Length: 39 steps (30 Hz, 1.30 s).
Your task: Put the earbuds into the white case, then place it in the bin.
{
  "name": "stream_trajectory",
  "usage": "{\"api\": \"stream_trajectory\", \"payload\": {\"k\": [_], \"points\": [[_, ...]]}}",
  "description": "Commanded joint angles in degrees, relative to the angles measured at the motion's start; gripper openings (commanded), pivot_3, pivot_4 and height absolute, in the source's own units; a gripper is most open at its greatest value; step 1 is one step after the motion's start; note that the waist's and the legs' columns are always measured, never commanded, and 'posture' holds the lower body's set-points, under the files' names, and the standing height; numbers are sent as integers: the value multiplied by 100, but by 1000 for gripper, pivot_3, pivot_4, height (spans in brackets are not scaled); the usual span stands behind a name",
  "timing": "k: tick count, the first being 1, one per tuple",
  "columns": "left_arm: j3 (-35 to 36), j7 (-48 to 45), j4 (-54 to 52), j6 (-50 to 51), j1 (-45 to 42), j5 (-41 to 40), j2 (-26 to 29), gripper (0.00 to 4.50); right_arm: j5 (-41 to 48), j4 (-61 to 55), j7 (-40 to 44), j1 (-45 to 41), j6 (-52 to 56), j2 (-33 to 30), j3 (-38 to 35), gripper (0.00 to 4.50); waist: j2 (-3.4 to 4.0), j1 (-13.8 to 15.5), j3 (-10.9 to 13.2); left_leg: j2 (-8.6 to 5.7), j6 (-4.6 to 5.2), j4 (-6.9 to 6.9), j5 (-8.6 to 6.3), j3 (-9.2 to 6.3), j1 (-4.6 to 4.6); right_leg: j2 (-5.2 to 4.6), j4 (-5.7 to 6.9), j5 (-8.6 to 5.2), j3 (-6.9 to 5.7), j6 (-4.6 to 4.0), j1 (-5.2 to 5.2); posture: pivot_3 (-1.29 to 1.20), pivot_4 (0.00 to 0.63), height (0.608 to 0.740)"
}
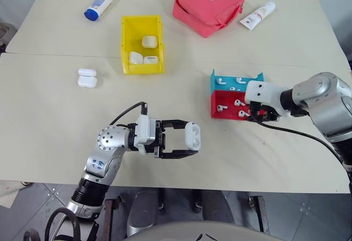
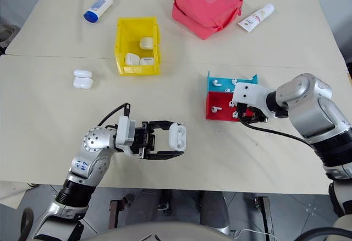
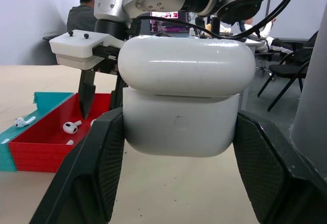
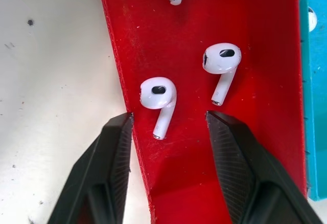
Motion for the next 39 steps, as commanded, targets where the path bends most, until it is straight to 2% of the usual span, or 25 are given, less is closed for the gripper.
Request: {"api": "stream_trajectory", "payload": {"k": [1, 13, 34, 37, 39], "points": [[43, 13, -116, -81, -17, 30, 18, 2786, 78, -244, 76, -173, 362, 23, -214, 2369, 0, -2, 0, 0, 0, 0, 0, 0, 0, 0, 0, 0, 0, 0, 0, 0, 150, 740], [58, 51, -172, -72, 35, 62, 20, 2786, 98, -281, 34, -451, 1354, 298, 32, 2369, 0, -1, 0, 0, 0, 0, 0, -2, -1, -2, 0, 0, -1, 0, 0, 0, 150, 740], [59, 114, -251, -25, 44, 44, 85, 2786, -52, -157, -75, -398, 1330, 339, 291, 2369, 2, -7, -1, 0, 0, 1, 0, -2, 0, 0, 2, 0, -1, 0, 0, 0, 150, 740], [51, 121, -244, -34, 35, 42, 93, 2786, -83, -155, -78, -365, 1271, 325, 306, 1775, 2, -7, -1, 0, 0, 1, 0, -2, 0, 0, 2, 0, -1, 0, 0, 0, 150, 740], [50, 121, -240, -35, 29, 34, 97, 2786, -94, -162, -75, -344, 1248, 311, 310, 1189, 2, -7, -1, 0, 0, 3, 0, -2, 0, 0, 3, 0, -1, 0, 1, 0, 150, 740]]}}
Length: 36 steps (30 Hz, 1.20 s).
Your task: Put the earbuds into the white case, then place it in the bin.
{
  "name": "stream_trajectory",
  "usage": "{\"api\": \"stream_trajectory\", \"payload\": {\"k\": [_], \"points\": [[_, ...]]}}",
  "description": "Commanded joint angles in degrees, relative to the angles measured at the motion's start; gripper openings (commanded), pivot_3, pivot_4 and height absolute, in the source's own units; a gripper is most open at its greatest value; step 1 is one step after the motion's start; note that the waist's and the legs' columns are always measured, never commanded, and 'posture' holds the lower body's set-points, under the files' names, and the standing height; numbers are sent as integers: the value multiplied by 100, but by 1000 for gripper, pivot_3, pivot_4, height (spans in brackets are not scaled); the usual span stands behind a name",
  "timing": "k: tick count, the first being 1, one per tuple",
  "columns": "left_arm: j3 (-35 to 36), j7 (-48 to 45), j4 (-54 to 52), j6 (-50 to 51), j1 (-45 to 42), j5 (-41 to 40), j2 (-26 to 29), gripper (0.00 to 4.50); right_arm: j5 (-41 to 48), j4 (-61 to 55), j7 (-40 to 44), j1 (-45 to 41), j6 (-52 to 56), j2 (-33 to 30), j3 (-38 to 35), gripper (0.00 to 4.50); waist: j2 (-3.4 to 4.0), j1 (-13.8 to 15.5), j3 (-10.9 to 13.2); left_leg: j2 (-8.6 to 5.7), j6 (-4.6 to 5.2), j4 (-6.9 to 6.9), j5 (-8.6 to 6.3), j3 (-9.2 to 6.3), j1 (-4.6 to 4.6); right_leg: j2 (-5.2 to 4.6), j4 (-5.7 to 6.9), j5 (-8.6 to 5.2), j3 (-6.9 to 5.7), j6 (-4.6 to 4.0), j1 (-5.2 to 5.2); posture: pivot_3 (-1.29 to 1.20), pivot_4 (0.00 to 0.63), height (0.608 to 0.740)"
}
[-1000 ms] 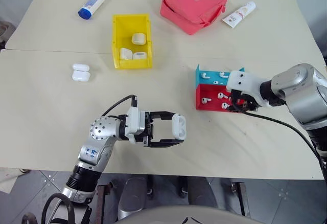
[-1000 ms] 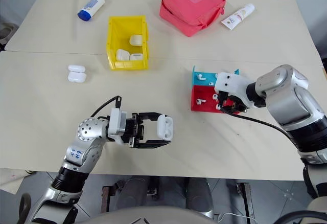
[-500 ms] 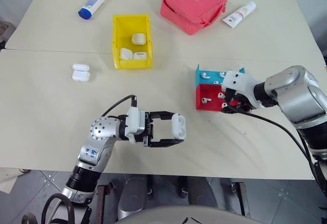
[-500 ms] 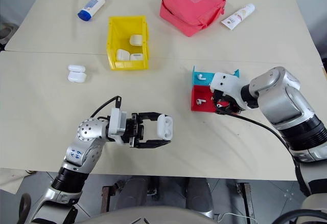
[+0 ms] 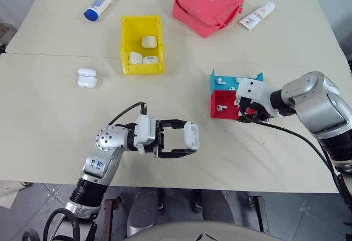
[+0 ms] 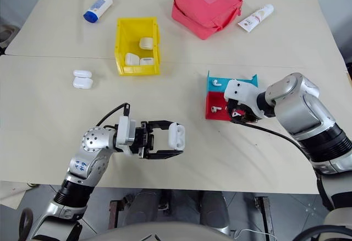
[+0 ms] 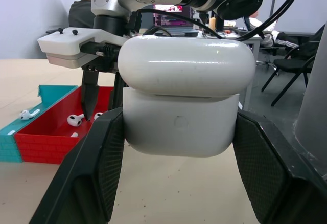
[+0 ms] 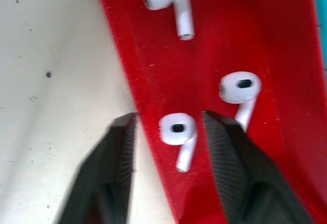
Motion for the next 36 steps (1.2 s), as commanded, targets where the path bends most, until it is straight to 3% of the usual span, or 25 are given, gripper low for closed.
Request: {"api": "stream_trajectory", "payload": {"k": [1, 3, 12, 18, 21, 26, 36], "points": [[37, -2, -223, -47, 5, -35, 2, 2786, -120, -15, -36, 23, -61, -138, 28, 833, 0, 0, 0, 0, 0, 0, 0, 0, 0, 0, 0, 0, 0, 0, 0, 0, 150, 740], [38, -8, -222, -41, -1, -43, 7, 2786, -129, -38, -26, 39, -128, -165, 6, 479, 0, 0, 0, 0, 0, 1, 0, 0, 0, 0, 1, 0, 0, 0, 0, 0, 150, 740], [33, -107, -168, -32, -50, -100, 14, 2786, 281, -397, 16, 101, -144, -240, -571, 479, 0, 3, 0, 0, 0, 1, 0, 0, 0, 0, 1, 0, -1, 0, 0, 0, 150, 740], [8, -474, 202, -146, -272, -168, -85, 2786, 1709, -1241, 164, 718, -326, -52, -2357, 479, 0, 30, 0, -1, 0, 0, 0, -5, -3, -1, -1, 0, -4, 0, 1, 0, 150, 740], [87, -721, 638, -292, -543, -334, -355, 2786, 2845, -1922, -71, 1132, -222, 677, -3458, 479, 0, 37, 0, -2, 1, 1, 0, -11, -3, 0, -1, 0, -9, 0, 6, 0, 150, 740], [283, -827, 1016, -251, -841, -602, -710, 2786, 4131, -2745, -709, 1535, -20, 1485, -4216, 479, 0, 37, 0, -5, 2, 2, 1, -18, -3, 0, 1, 0, -14, 0, 9, 0, 150, 740], [551, -1086, 1400, 162, -1386, -957, -949, 2786, 5630, -3518, -2366, 2017, 71, 2337, -4215, 479, 0, 29, 0, -12, 4, 2, 3, -28, -5, 0, 5, 0, -16, 0, 10, 0, 150, 740]]}}
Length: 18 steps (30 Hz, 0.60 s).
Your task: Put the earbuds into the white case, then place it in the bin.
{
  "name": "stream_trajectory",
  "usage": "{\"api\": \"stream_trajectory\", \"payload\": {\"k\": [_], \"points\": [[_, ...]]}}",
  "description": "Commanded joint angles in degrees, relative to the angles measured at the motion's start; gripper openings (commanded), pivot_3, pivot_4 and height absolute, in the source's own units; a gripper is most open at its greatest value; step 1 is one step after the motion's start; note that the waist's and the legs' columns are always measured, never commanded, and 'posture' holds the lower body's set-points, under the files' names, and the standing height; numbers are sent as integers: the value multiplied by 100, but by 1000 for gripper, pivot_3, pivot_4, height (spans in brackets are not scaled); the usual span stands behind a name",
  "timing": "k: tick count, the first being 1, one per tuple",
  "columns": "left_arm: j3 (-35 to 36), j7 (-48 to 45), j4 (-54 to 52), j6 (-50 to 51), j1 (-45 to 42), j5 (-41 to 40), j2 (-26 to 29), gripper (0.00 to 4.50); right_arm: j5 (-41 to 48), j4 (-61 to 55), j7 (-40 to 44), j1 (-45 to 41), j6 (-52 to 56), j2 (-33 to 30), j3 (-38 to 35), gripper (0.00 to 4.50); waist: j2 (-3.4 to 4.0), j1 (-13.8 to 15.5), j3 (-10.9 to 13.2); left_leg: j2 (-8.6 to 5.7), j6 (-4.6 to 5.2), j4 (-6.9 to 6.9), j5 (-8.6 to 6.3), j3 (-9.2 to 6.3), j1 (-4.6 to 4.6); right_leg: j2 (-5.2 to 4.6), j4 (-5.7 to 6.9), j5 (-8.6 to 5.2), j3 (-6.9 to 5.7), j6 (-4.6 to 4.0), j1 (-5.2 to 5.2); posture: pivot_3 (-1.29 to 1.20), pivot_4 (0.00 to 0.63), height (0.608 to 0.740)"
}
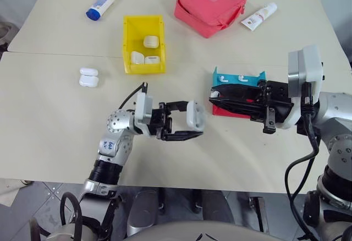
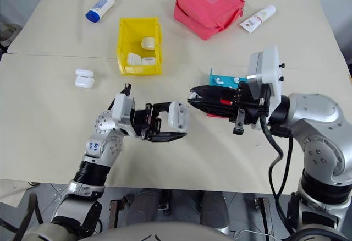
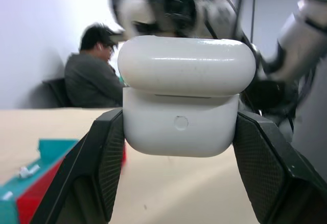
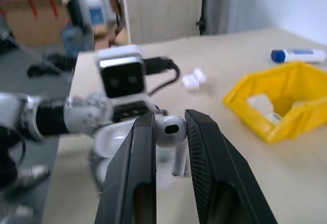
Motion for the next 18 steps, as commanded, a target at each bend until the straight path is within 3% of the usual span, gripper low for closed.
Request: {"api": "stream_trajectory", "payload": {"k": [1, 10, 18], "points": [[97, -180, -4, 156, -117, -182, 4, 2786, 533, -325, -582, 21, -88, 218, 56, 479, 0, -9, 0, -3, 0, 0, 0, 0, 0, -1, 1, 0, 1, 0, 0, 0, 150, 740], [143, -326, -113, 406, -291, -207, -2, 2786, 524, -221, -1024, 119, -551, 376, 760, 479, 0, -21, 0, -1, 1, 0, 1, 0, 0, 4, 2, 0, 1, 0, -1, 0, 150, 740], [170, -388, -426, 576, -271, -304, -31, 2786, 220, 9, -908, 248, -1020, 254, 1171, 479, 0, -19, 0, -3, 2, 0, 2, 0, 0, 3, 2, 0, 1, 0, -1, 0, 150, 740]]}}
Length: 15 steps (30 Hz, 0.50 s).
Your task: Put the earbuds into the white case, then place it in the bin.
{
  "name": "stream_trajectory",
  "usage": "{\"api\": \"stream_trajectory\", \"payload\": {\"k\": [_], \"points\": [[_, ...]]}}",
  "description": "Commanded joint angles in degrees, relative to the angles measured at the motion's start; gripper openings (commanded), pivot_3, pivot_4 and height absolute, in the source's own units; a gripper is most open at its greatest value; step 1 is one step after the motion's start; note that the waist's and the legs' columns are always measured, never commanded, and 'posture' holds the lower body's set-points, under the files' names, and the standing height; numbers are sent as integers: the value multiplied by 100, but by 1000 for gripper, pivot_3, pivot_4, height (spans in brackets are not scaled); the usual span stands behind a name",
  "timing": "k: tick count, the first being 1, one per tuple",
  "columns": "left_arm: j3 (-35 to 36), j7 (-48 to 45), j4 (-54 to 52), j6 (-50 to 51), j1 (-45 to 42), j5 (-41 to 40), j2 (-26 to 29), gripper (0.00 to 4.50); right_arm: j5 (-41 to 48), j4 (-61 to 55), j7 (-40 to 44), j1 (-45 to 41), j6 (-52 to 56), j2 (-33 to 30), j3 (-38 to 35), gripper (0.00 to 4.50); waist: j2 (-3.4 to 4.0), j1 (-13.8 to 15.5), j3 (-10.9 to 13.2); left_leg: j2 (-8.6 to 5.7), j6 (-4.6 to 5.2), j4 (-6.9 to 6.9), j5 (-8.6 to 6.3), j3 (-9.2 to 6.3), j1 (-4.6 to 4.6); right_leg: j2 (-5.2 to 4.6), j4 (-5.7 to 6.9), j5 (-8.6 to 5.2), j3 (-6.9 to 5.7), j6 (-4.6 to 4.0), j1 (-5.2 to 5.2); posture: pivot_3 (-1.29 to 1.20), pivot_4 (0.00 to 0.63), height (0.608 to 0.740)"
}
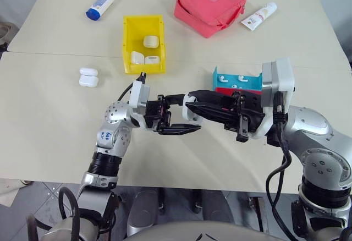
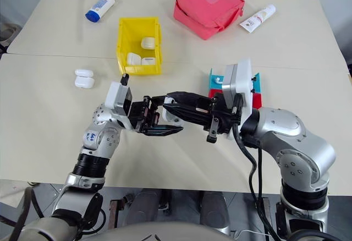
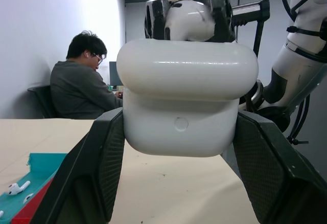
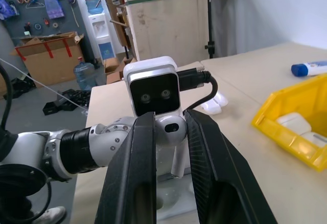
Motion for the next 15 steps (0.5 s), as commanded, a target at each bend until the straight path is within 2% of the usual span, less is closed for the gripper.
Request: {"api": "stream_trajectory", "payload": {"k": [1, 15], "points": [[-36, -34, -526, 101, 4, -236, -61, 2786, -201, 66, 121, 72, -241, -105, 183, 479, 0, -2, 0, 1, 0, 0, 0, 0, 0, 0, 0, 0, 0, 0, 0, 0, 150, 740], [31, 90, -861, 217, 169, -259, -114, 2786, -389, 346, 278, 348, -719, -327, 294, 479, 0, 2, 0, 1, 1, 0, 1, 0, 0, -1, 0, 0, 0, 0, 0, 0, 150, 740]]}}
